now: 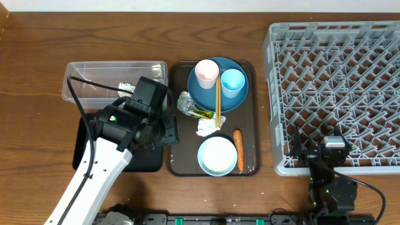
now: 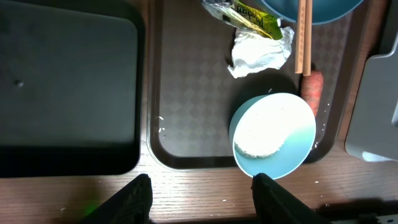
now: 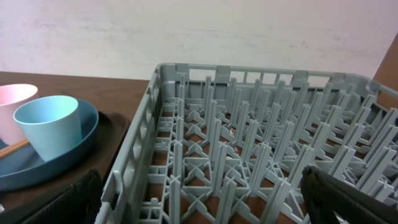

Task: Sort waste into correct bins and load items into the dishwasher rack
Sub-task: 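Move the left gripper back over the tray toward the foil wrapper, then lower the left gripper and grasp the foil wrapper with green packet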

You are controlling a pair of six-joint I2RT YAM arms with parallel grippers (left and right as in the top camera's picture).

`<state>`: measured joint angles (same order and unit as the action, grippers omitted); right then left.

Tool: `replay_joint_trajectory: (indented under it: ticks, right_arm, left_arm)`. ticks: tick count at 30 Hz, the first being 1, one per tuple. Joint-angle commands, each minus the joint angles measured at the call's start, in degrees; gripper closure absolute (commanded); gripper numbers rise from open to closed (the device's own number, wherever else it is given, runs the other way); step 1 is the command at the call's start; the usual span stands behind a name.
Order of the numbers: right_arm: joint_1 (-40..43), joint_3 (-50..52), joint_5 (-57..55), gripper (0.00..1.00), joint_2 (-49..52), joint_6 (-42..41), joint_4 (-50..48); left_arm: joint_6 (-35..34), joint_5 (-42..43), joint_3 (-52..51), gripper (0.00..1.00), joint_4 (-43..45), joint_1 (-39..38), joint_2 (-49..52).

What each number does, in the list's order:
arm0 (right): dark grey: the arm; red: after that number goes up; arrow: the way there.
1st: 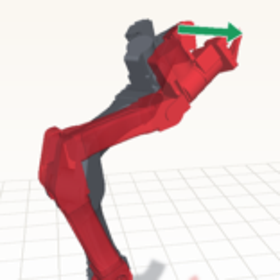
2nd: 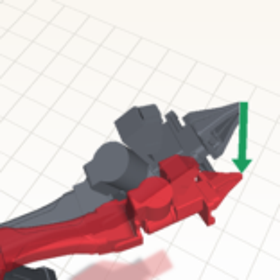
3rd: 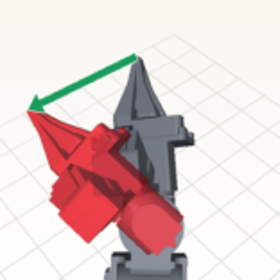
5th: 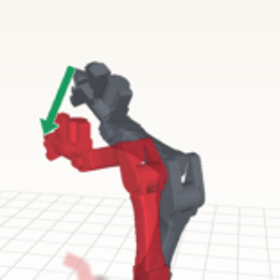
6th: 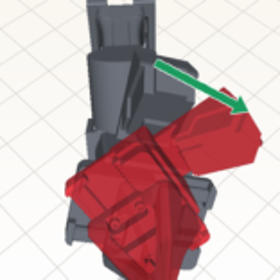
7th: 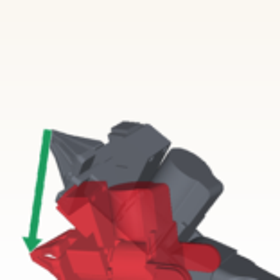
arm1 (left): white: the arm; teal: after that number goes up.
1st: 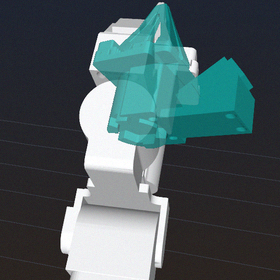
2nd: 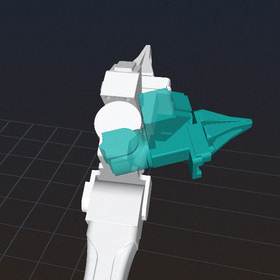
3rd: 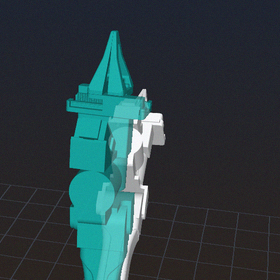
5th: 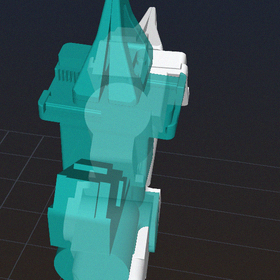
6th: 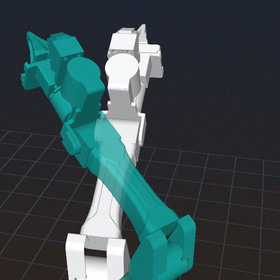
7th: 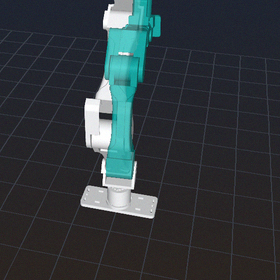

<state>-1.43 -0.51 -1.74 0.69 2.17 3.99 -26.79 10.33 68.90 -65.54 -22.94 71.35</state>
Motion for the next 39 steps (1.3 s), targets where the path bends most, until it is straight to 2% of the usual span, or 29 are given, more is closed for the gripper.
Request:
replay_joint_trajectory:
  ticks: [1,11,23,39]
  right_arm:
    - [-0.68,0.22,-0.37,0.01,-0.28,0.24,0.07]
    - [-0.68,0.22,-0.37,0.01,-0.28,0.24,0.07]
    - [-0.68,0.22,-0.37,0.01,-0.28,0.24,0.07]
    - [-0.68,0.22,-0.37,0.01,-0.28,0.24,0.07]
  left_arm:
    - [-0.31,-0.94,-0.35,0.45,0.42,-0.13,-0.17]
    - [-0.55,-0.9,-0.35,0.45,3.89,-0.59,1.36]
    - [-1.46,-0.94,-0.35,0.45,11.45,-3.3,8.55]
    - [-1.57,-0.92,-0.35,0.45,11.45,-3.3,17.7]
